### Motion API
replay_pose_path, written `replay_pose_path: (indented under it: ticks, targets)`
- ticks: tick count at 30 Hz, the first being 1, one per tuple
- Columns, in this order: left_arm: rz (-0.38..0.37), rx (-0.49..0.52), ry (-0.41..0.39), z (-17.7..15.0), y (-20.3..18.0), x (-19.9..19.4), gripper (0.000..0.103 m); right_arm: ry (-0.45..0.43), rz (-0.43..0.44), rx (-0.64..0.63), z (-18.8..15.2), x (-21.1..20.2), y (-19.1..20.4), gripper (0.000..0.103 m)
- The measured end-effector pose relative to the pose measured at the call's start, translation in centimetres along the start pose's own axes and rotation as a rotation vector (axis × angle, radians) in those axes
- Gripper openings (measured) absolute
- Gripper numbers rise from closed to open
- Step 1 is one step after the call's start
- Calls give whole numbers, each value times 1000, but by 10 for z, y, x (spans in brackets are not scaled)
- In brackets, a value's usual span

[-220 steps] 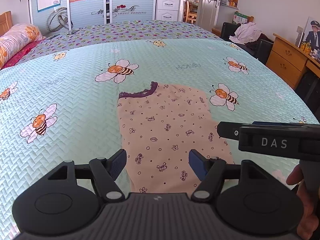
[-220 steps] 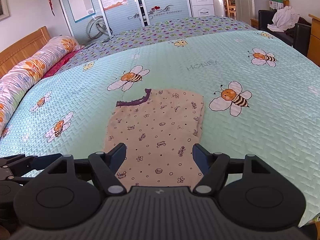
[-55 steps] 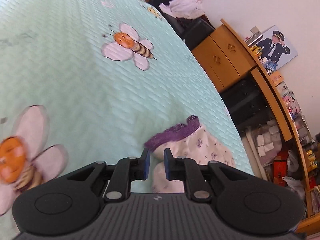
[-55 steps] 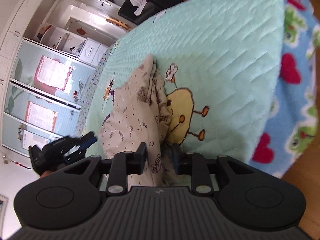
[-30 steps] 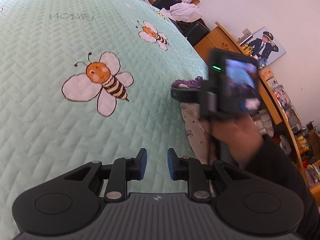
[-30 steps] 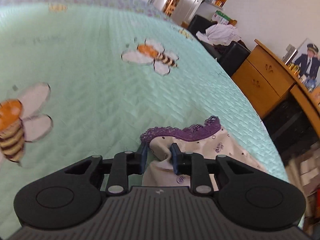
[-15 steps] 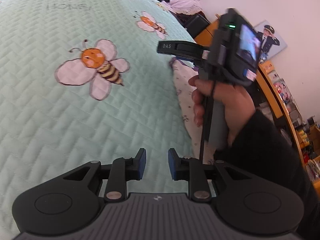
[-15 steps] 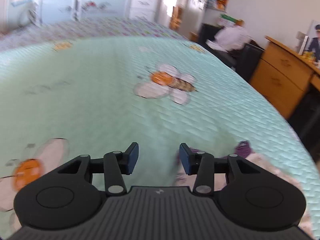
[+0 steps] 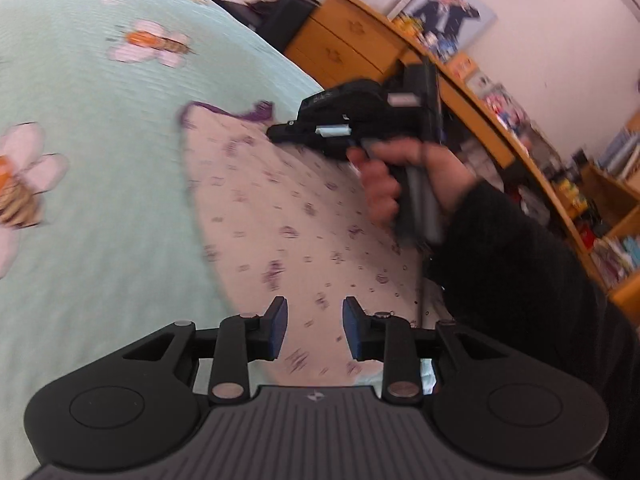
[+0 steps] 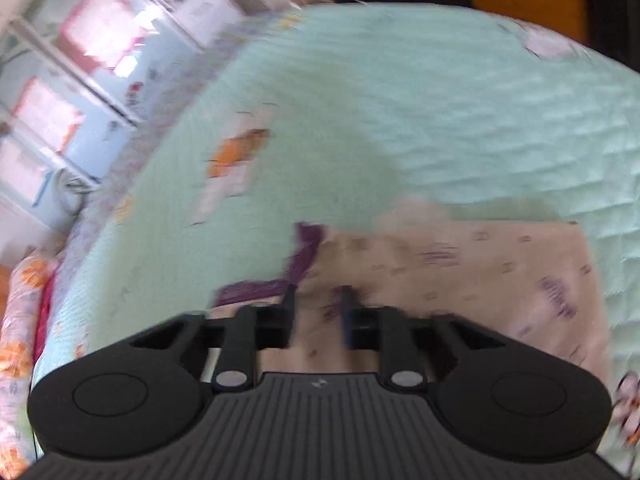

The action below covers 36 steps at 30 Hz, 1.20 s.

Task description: Fold clothes

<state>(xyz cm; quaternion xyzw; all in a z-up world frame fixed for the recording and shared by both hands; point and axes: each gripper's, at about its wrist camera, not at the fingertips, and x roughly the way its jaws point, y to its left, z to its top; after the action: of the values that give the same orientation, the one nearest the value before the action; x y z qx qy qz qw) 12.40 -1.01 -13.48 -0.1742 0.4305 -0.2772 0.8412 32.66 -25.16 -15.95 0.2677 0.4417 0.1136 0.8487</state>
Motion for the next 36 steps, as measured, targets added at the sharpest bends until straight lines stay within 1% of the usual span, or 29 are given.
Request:
replay_pose_path:
  ticks: [1, 3, 4, 7, 8, 9, 10, 12, 13, 15, 17, 19, 20, 21, 24, 26, 27, 28, 29, 30, 31, 32, 33, 35, 36]
  targets:
    - [0, 3, 11, 0, -1, 6, 32, -24, 5, 23, 3, -3, -7, 1]
    - [-4, 0, 29, -1, -1, 16, 32, -94, 45, 55, 6, -21, -15, 2]
    - [-6, -1, 37, -1, 0, 20, 32, -90, 62, 41, 2, -27, -14, 2]
    - [2, -19, 63, -6, 6, 31, 32, -8, 103, -49, -21, -41, -3, 5]
    - [8, -25, 70, -8, 7, 33, 32, 24, 79, -71, -24, -37, -5, 4]
    - [13, -30, 74, -9, 8, 35, 31, 58, 33, -89, -26, -28, -10, 0]
    - [17, -33, 74, -10, 8, 34, 31, 39, 6, -81, -23, -28, -16, 0]
    - [26, -32, 77, -9, 8, 30, 31, -57, -28, -34, -13, -35, -31, 0]
    - [31, -29, 77, -9, 7, 27, 31, -68, -34, -43, -14, -39, -31, 6]
    - [39, -3, 64, -7, 4, 20, 32, -50, -36, -98, -23, -48, -24, 6]
    - [38, 24, 48, -5, 1, 17, 36, -32, -37, -153, -32, -56, -16, 6]
    - [53, 26, 61, -5, 3, 22, 38, -13, -38, -208, -41, -65, -9, 5]
    - [64, 25, 78, -6, 5, 26, 38, -27, -87, -221, -41, -63, -14, 4]
    - [73, 22, 87, -7, 6, 28, 37, -49, -111, -207, -39, -65, -22, 3]
    - [77, 17, 75, -10, 5, 18, 36, -103, -98, -129, -35, -83, -39, 5]
    - [89, 56, 64, -10, 0, 14, 37, -89, -62, -159, -49, -96, -32, 7]
    - [98, 70, 64, -10, -2, 12, 37, -76, -41, -183, -58, -103, -26, 11]
    - [108, 78, 71, -11, -3, 13, 37, -58, -49, -196, -68, -107, -27, 22]
    - [119, 85, 79, -12, -4, 13, 37, -36, -73, -203, -77, -109, -30, 20]
    - [130, 85, 85, -13, -3, 13, 37, -44, -119, -218, -86, -115, -35, 20]
    - [136, 78, 86, -16, -3, 10, 37, -78, -144, -234, -96, -128, -36, 23]
    - [133, 77, 80, -18, -3, 6, 37, -119, -151, -249, -106, -144, -36, 27]
    - [127, 83, 72, -20, -5, 2, 37, -160, -158, -263, -116, -159, -36, 27]
    - [116, 96, 60, -22, -9, -2, 38, -164, -108, -322, -137, -179, -26, 27]
    - [118, 100, 62, -23, -10, 0, 38, -157, -76, -354, -147, -188, -19, 29]
